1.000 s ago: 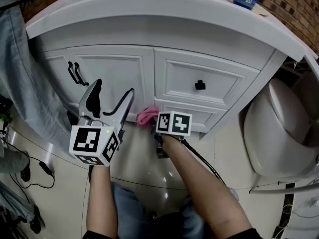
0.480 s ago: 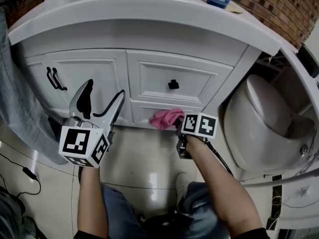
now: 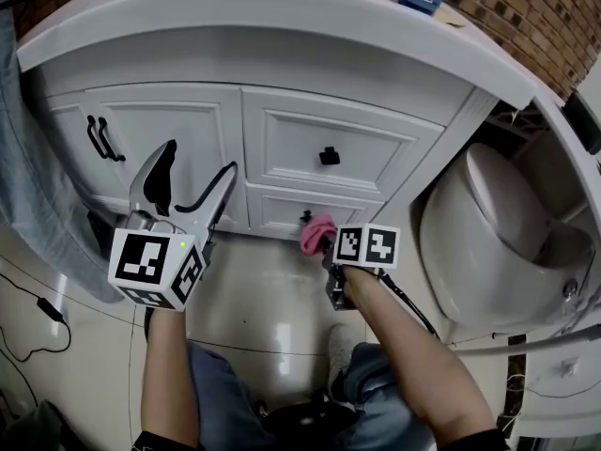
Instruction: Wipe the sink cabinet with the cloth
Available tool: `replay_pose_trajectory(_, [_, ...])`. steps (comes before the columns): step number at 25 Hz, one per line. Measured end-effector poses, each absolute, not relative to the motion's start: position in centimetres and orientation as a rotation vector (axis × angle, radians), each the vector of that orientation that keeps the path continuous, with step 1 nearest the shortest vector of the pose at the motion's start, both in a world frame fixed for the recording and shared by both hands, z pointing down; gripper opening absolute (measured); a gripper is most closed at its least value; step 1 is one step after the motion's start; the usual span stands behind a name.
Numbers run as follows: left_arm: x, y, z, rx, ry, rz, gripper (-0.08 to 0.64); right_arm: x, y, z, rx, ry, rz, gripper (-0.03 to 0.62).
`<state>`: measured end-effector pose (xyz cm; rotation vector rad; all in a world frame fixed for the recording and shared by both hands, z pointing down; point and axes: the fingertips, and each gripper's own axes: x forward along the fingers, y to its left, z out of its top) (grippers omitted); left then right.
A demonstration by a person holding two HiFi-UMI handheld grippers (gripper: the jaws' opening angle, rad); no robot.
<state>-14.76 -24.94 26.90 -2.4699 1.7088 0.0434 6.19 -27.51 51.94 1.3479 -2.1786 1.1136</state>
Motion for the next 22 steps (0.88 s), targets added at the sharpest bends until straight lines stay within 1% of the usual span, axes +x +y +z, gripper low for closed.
replay_pose_trajectory(3, [-15.1,-24.9,27.1,-2.461,1.718,0.030,0.396,-1.3,-26.8,52.4,1.183,-2.284,1.171,0.057])
replay_pose_trajectory(6, [-15.8,-24.8,27.7,-2.447,1.732,-0.019,0.396,-6.8,-26.7,53.8,1.116,-2.298,1.268,0.057])
replay_pose_trajectory(11, [-17.4,-24.6,28.1,-2.421,1.757,-0.071,0.397,-11.1,-27.2,56.4,1.123,-2.246,1.435,0.057])
replay_pose_trajectory(15, [-18.3,-24.7,28.6,-2.414,1.766,-0.105,0.396,-9.6,-28.8,56.7,1.224,-2.233,1.483,0.057])
replay_pose_trajectory(19, [-18.1,-25.3,28.6,-2.428,1.762,-0.078,0.396,-3.9,-29.3,57.1,1.358,-2.147,1.474,0.057])
replay_pose_trajectory(22, [-16.2,-25.5,28.4,-2.460,1.728,-0.057,0.397,1.1,-28.9,56.9,1.396,-2.129,1.405,0.057])
